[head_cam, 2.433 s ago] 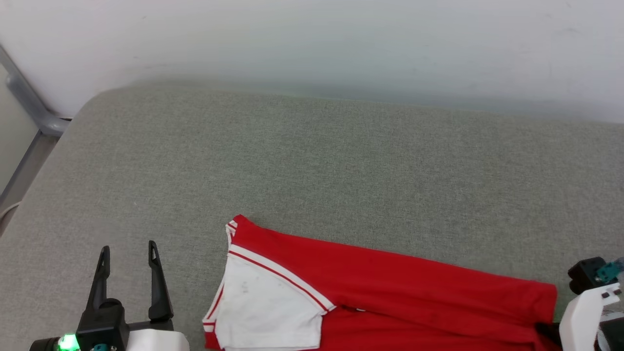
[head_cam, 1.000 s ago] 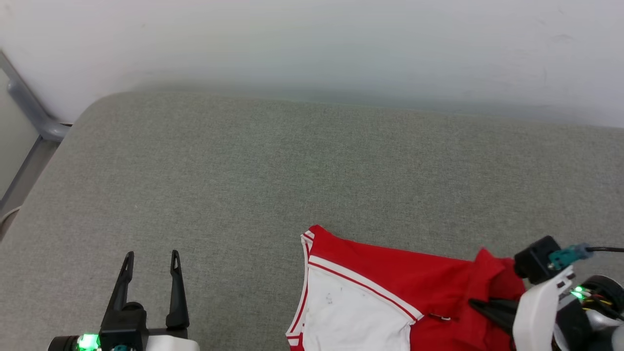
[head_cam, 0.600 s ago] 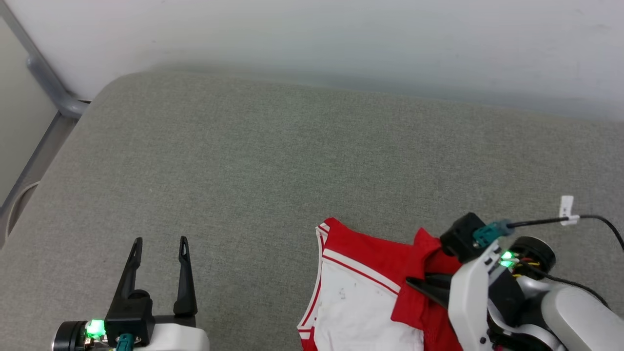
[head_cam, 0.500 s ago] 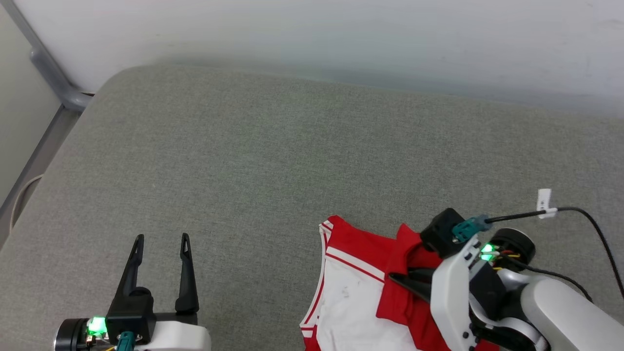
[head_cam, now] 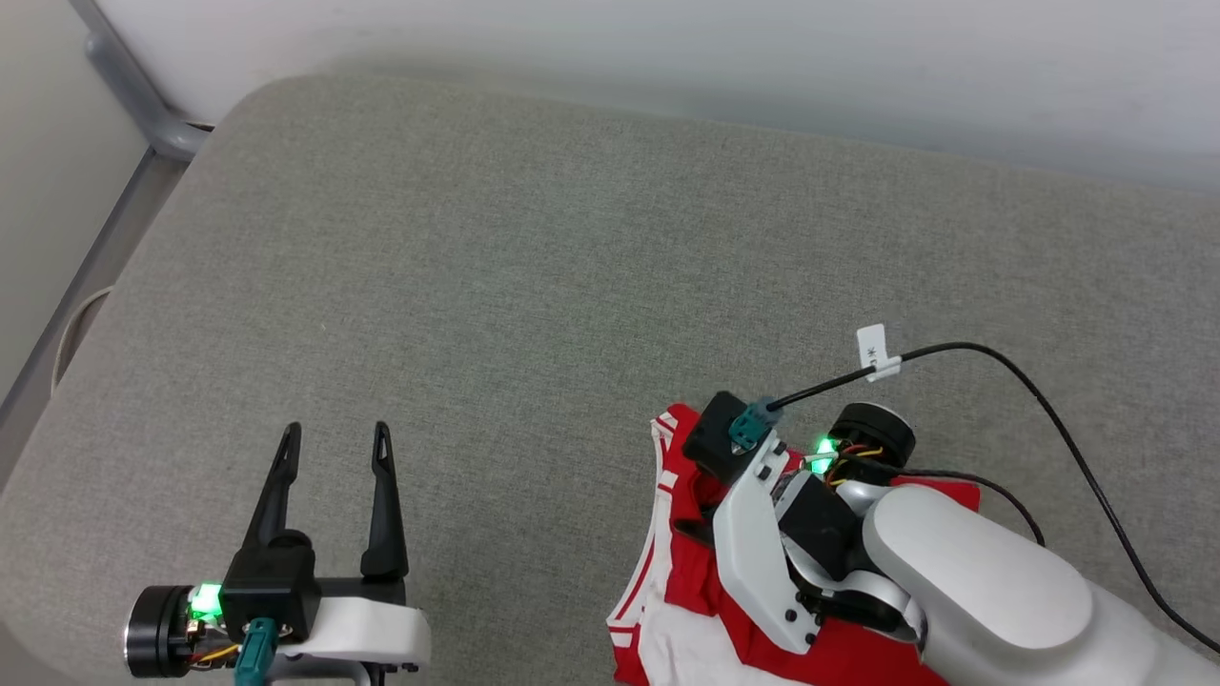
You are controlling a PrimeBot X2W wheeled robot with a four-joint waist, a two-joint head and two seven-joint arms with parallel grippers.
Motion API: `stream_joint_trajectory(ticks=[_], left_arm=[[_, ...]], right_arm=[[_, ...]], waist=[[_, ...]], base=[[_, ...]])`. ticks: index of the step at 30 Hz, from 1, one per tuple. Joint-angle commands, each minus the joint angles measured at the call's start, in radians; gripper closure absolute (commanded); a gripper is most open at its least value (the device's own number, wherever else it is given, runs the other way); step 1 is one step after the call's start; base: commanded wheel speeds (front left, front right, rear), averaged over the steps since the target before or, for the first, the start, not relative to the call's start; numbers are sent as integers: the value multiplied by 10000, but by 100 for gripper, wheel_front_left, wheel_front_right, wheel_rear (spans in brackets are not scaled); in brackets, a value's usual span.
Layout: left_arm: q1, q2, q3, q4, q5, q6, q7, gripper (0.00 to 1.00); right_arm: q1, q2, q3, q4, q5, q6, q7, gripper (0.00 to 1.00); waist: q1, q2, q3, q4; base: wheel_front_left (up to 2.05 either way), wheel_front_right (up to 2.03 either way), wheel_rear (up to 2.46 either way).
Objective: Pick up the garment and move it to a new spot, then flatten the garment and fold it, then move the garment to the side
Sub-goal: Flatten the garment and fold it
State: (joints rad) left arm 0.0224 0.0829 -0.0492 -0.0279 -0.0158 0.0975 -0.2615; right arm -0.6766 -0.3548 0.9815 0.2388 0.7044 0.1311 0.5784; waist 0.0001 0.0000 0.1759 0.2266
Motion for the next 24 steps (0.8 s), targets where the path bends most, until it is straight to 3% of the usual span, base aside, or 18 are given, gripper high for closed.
stream_joint_trajectory(ticks=[1, 8, 13, 14, 15, 24], left_arm=[[-145, -39, 0, -14, 27, 2, -47, 0], [-277, -113, 43, 31, -8, 64, -47, 0], [-207, -125, 88, 92, 5, 55, -47, 0], [-164, -118, 89, 107, 17, 30, -47, 0], [-127, -102, 99, 123, 26, 6, -47, 0], [256, 32, 140, 140, 130, -76, -47, 0]], right_arm=[[-194, 30, 207, 197, -46, -10, 17, 100], [-449, 131, 1624, 1773, 274, -11, 19, 100], [-509, 182, 2066, 2270, 667, -11, -551, 100], [-542, 192, 2046, 2237, 787, -11, -763, 66], [-571, 167, 2001, 2168, 897, -14, -968, 1], [-213, -764, 1210, 546, 1272, -11, -2896, 0]], waist=[[-1, 0, 91, 71], [-1, 0, 272, 118], [-1, 0, 130, -8], [-1, 0, 71, -46], [-1, 0, 13, -80], [-1, 0, -642, -661]], base=[[0, 0, 0], [0, 0, 0], [0, 0, 0], [0, 0, 0], [0, 0, 0], [0, 0, 0]])
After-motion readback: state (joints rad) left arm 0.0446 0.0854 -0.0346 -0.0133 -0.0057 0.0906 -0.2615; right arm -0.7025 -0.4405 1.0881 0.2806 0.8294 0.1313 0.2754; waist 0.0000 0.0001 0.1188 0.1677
